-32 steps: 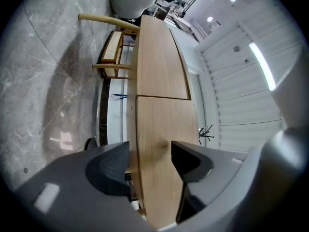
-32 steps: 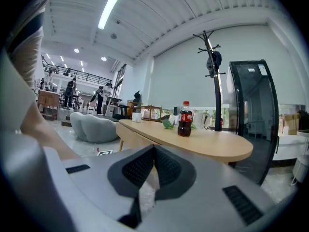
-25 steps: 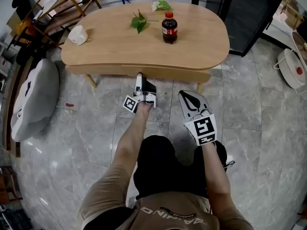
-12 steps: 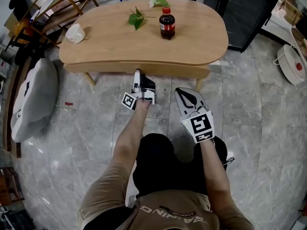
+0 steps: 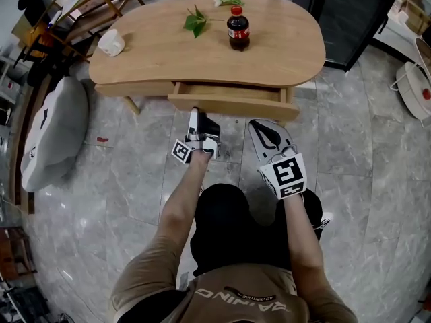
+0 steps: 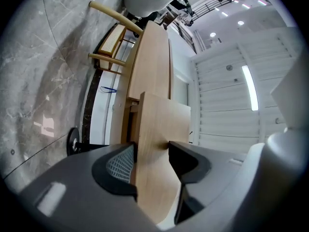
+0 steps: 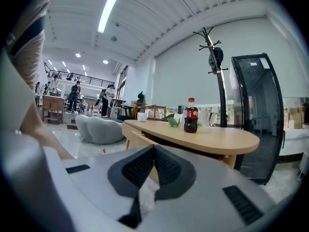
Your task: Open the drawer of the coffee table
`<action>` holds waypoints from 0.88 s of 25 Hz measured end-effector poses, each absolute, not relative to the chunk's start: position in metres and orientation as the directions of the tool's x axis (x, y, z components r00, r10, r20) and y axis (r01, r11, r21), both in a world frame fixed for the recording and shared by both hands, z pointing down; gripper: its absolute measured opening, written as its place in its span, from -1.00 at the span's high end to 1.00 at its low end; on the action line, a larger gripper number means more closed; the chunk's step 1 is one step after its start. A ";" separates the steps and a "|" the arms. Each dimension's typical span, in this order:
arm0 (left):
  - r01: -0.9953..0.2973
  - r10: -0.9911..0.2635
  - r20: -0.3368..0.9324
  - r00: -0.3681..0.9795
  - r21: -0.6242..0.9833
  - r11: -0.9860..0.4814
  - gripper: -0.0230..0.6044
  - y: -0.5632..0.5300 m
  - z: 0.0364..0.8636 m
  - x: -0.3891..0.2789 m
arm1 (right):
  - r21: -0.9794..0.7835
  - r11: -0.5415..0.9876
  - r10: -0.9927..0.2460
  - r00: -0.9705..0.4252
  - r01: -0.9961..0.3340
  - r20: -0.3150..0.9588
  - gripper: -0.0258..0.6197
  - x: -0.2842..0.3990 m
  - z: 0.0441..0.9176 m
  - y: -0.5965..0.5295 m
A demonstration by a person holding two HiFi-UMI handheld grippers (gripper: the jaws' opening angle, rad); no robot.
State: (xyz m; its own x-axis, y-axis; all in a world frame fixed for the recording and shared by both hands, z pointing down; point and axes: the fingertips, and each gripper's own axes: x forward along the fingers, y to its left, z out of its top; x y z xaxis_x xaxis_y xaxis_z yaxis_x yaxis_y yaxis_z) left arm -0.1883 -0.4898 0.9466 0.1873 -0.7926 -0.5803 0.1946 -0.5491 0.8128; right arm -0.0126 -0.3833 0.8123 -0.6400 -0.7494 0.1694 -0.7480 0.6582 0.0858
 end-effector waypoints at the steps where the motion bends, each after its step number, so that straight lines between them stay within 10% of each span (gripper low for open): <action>1: 0.197 -0.795 -0.580 0.179 0.813 -0.548 0.23 -0.485 0.947 -0.189 | 0.085 0.660 -0.748 -0.642 -0.747 0.170 0.91 -0.012 0.812 -0.382; 22: 0.209 -0.765 -0.608 0.210 0.793 -0.573 0.27 -0.436 0.954 -0.197 | 0.077 0.686 -0.725 -0.671 -0.724 0.152 0.91 -0.009 0.807 -0.361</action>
